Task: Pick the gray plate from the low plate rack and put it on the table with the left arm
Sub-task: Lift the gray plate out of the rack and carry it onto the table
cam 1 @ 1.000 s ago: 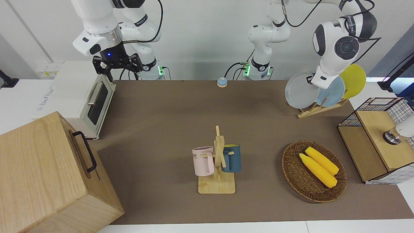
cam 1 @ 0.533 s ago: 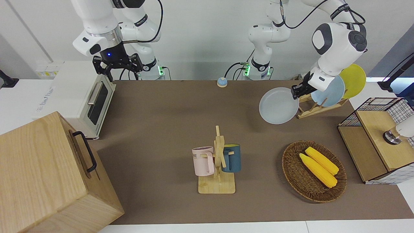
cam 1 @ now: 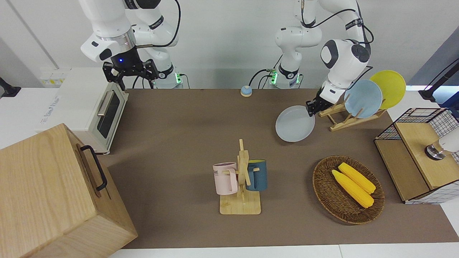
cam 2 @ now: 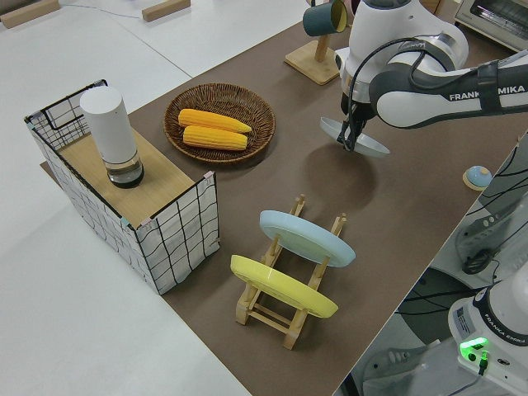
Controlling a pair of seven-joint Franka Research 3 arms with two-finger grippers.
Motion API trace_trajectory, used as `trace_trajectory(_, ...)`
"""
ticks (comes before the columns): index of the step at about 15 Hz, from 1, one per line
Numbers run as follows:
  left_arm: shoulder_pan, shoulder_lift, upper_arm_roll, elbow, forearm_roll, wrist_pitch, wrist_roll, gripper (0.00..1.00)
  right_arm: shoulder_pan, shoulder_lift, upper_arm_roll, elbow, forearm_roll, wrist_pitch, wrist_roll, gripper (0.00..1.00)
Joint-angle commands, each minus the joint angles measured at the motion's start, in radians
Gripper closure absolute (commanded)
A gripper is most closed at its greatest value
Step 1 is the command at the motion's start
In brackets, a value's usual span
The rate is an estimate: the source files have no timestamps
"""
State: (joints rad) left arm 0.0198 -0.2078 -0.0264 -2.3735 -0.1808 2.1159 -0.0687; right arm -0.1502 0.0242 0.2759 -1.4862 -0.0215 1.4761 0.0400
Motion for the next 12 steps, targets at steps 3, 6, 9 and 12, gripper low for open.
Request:
trace_trajectory(3, 0.012, -0.082, -0.012, -0.133, -0.006, 0.047, 0.041, 1.0, -0.02, -0.003, 0.017, 0.009, -0.001, -0.014, 0.012, 0.017)
trace_trajectory(6, 0.011, -0.082, -0.014, -0.148, -0.006, 0.047, 0.04, 1.0, -0.019, -0.003, 0.017, 0.009, -0.001, -0.014, 0.012, 0.017)
trace_trajectory(9, 0.011, -0.079, -0.015, -0.159, -0.011, 0.047, 0.027, 0.97, -0.019, -0.003, 0.017, 0.009, -0.001, -0.013, 0.012, 0.017)
trace_trajectory(12, 0.011, -0.077, -0.014, -0.159, -0.014, 0.045, 0.023, 0.56, -0.019, -0.001, 0.017, 0.009, -0.001, -0.014, 0.012, 0.017)
